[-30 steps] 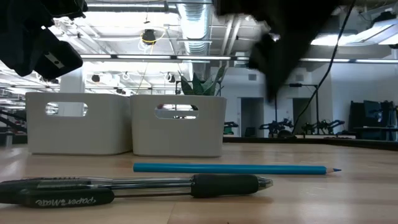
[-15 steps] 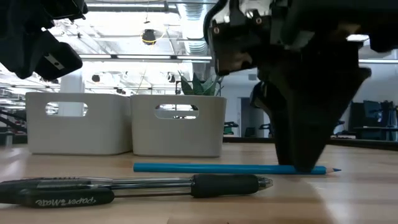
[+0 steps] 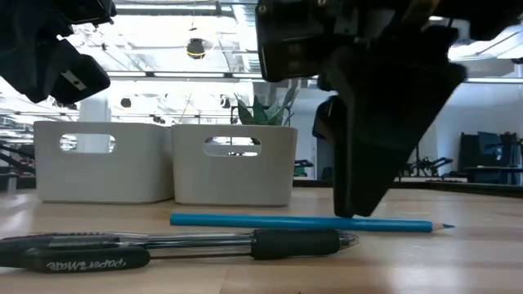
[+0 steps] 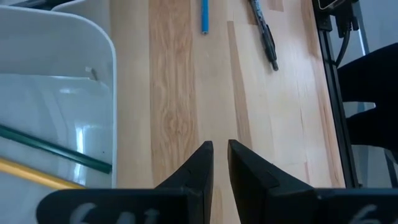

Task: Sort pens & pencils
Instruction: Put the blue pencil into the left gray bin

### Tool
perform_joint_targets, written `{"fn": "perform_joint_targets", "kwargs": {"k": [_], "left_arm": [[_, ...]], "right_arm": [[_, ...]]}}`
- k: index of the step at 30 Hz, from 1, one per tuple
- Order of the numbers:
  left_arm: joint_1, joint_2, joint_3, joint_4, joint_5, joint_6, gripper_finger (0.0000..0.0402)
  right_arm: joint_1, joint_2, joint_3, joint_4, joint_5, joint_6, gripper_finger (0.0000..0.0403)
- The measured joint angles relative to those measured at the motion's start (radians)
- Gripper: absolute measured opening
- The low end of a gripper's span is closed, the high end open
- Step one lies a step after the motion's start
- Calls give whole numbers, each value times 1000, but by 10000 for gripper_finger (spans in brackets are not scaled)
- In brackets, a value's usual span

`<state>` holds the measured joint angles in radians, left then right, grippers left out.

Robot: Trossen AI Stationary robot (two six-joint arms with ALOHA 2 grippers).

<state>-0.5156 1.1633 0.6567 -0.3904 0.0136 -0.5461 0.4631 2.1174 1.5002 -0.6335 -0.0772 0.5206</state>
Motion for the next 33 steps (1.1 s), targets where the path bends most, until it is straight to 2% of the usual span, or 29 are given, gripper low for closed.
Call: {"fn": "perform_joint_targets", "kwargs": {"k": [17, 20, 33], "left_arm": [[0, 0, 0, 0, 0, 0, 38], [0, 0, 0, 0, 0, 0, 38], [0, 0, 0, 0, 0, 0, 38]], "right_arm": [[2, 23, 6, -118, 49, 14, 205], [6, 54, 9, -118, 32, 9, 205], [6, 44, 1, -92, 37, 6, 205]]}}
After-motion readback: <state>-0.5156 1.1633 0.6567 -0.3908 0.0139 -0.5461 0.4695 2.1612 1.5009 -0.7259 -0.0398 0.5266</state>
